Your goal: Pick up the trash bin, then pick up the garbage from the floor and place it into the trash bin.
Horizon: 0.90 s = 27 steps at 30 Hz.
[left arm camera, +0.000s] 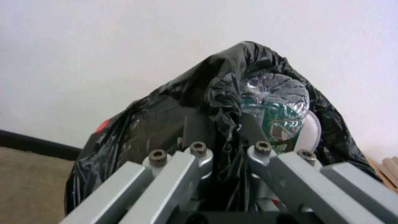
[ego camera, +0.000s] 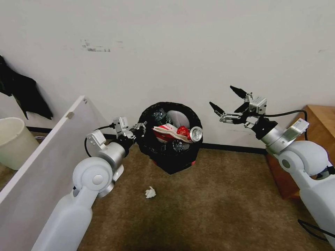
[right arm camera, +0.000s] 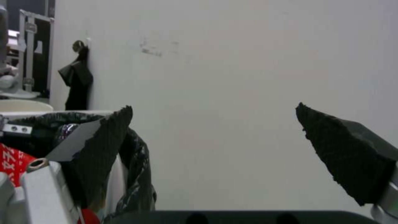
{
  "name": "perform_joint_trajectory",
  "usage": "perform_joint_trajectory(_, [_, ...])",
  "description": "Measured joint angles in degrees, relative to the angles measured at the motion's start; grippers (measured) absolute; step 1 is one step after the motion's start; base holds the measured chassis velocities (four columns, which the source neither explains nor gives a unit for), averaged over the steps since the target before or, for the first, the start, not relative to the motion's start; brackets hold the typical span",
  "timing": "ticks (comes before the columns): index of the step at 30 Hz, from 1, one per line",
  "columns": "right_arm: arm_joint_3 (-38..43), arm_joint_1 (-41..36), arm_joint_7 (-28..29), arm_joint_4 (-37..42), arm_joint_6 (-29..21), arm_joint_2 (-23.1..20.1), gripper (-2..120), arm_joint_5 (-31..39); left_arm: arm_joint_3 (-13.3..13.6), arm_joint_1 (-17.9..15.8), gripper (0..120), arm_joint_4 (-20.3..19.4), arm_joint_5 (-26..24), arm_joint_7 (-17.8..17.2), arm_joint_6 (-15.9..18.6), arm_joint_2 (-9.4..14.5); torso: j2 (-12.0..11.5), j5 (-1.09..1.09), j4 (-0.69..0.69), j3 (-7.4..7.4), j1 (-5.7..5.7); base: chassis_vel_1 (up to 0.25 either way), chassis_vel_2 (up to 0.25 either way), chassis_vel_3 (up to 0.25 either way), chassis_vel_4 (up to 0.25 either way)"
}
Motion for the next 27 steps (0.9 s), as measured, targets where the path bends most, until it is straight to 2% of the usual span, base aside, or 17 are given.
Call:
perform_joint_trajectory(11, [-0.18, 0.09, -0.12, 0.01, 0.07, 0.03, 100, 0.58, 0.22, -0.27, 4, 0.26, 0.12, -0.01, 0.02, -0.05, 0.01, -0.04, 0.05, 0.00, 0.00, 0.228, 0.214, -0.210, -0.214])
perform_joint_trajectory(20, [-0.16, 0.21, -0.41, -0.22, 0.29, 0.07, 100, 0.52, 0.45, -0.62, 4, 0.52, 0.06, 0.08, 0.03, -0.23, 0.00, 0.03, -0.04, 0.00, 0.00, -0.009, -0.005, 0.000, -0.012])
perform_joint_trajectory(27, [-0.36, -0.07, -0.10, -0.28, 1.10, 0.42, 100, 1.12, 0.49, -0.65, 4, 0.90, 0.42, 0.18, 0.03, -0.34, 0.00, 0.00, 0.03, 0.00, 0.00, 0.000, 0.000, 0.000, 0.000])
